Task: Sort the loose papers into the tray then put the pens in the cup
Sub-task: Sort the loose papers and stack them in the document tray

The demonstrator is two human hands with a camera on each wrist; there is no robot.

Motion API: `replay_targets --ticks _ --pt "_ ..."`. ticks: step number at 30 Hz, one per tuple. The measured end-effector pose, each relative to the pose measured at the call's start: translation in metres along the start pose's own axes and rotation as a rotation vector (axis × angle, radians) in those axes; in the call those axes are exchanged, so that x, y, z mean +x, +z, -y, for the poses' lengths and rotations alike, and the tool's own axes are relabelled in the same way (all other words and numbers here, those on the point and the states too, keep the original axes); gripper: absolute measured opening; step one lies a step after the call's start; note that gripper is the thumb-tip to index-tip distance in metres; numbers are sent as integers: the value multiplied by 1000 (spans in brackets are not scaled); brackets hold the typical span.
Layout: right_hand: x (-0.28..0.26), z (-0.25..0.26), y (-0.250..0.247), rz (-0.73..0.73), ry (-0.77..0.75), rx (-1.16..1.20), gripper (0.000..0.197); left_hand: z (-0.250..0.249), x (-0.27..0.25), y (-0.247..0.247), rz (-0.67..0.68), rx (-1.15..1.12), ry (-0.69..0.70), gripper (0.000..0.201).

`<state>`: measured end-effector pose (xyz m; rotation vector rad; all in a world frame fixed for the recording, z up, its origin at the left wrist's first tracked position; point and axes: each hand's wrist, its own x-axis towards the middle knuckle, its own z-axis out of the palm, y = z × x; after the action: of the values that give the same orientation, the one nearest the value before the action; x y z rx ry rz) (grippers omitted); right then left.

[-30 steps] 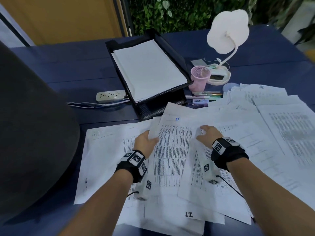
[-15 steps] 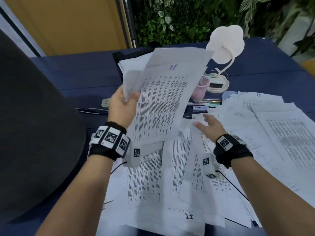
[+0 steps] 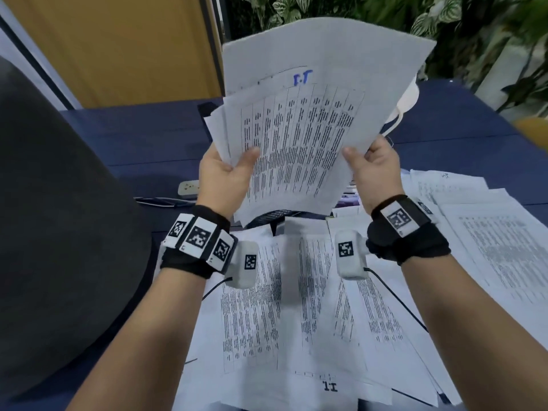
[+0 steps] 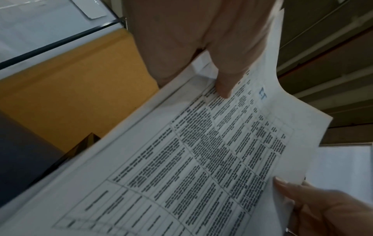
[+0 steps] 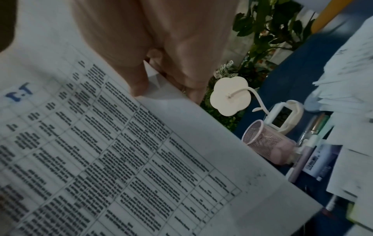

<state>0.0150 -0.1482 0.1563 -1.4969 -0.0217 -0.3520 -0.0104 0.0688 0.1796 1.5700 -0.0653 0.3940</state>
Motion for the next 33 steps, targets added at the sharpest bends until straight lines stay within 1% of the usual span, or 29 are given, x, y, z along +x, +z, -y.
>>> replay_targets --ticks 2,4,7,9,13,14,17,18,20,21,22,24,26,27,29,31,33 --pt "-1 -3 -1 -2 1 -53 20 6 2 1 14 9 -32 35" --pt "-3 -8 -2 5 18 -103 26 16 0 -1 18 36 -69 37" --pt "-7 -19 -5 67 90 -103 24 32 -3 -5 0 36 -132 41" --pt "-9 -28 -6 89 123 -92 28 41 -3 -8 -26 -6 -163 41" --pt "-11 -37 -7 102 206 -89 35 61 2 -17 -46 -7 -209 43" --pt "-11 -39 -5 110 230 -102 37 66 3 -17 -46 -18 -239 48" --pt "-14 -47 1 132 243 -170 30 79 0 -13 -47 29 -335 87" --pt "-13 -50 4 122 261 -187 28 79 -1 -11 -37 46 -335 83" --pt "-14 -53 6 54 302 -154 31 72 -5 -4 -39 61 -275 45" --pt "-13 -53 5 27 292 -131 33 70 -4 -2 -51 65 -247 33" --pt "-12 -52 4 25 276 -127 35 64 -4 -1 -66 50 -227 30" --pt "-8 -55 1 76 274 -173 36 58 3 -1 -111 -9 -197 27" --pt "-5 -59 -6 145 324 -305 33 49 12 -3 -169 -92 -173 19" --pt "-4 -63 -10 177 361 -375 31 44 18 -5 -195 -128 -162 19" --pt "-6 -69 -20 211 433 -454 28 39 31 -14 -243 -180 -139 26" --pt "-9 -74 -27 229 491 -425 25 41 44 -24 -259 -206 -136 36" --pt "-13 -76 -26 249 552 -304 20 47 54 -30 -246 -185 -149 39"
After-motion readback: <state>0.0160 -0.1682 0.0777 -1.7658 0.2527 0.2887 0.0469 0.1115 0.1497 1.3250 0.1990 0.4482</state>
